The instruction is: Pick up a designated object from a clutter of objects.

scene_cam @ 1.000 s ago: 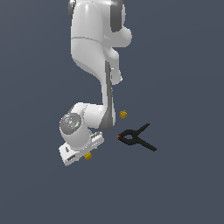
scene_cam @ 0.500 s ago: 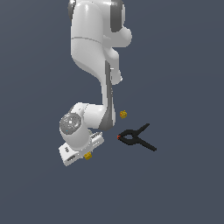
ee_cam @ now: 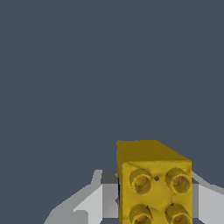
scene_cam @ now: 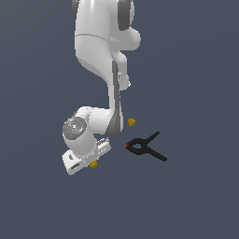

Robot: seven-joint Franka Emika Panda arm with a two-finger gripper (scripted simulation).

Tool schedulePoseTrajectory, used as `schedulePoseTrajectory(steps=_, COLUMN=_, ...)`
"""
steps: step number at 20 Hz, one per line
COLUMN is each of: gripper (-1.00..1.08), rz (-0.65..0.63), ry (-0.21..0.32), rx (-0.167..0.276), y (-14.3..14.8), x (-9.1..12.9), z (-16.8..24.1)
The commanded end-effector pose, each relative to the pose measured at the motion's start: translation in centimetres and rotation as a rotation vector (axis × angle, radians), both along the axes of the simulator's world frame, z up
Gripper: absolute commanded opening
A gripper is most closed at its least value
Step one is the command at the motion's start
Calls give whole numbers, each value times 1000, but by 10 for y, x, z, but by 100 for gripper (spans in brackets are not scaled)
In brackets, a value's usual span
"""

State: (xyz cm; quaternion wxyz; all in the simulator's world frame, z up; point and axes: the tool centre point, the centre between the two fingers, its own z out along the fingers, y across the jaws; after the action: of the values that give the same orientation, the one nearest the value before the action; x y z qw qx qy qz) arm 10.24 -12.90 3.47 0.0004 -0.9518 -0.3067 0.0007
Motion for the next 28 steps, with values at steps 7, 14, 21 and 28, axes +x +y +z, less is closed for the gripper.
schedulePoseTrajectory(steps=7, gripper=-100, rz=0, ry=-2, rx=0, y=0, x=-15, z=48)
schedulePoseTrajectory(steps=14, gripper=-100, rz=0, ry=-2, rx=0, y=1, x=-35, z=113)
schedulePoseTrajectory(steps=21, gripper=-100, rz=0, ry=-2, rx=0, y=1, x=-59, z=189)
schedulePoseTrajectory(steps=28, gripper=-100, rz=0, ry=-2, rx=0, y=2, x=-82, z=268)
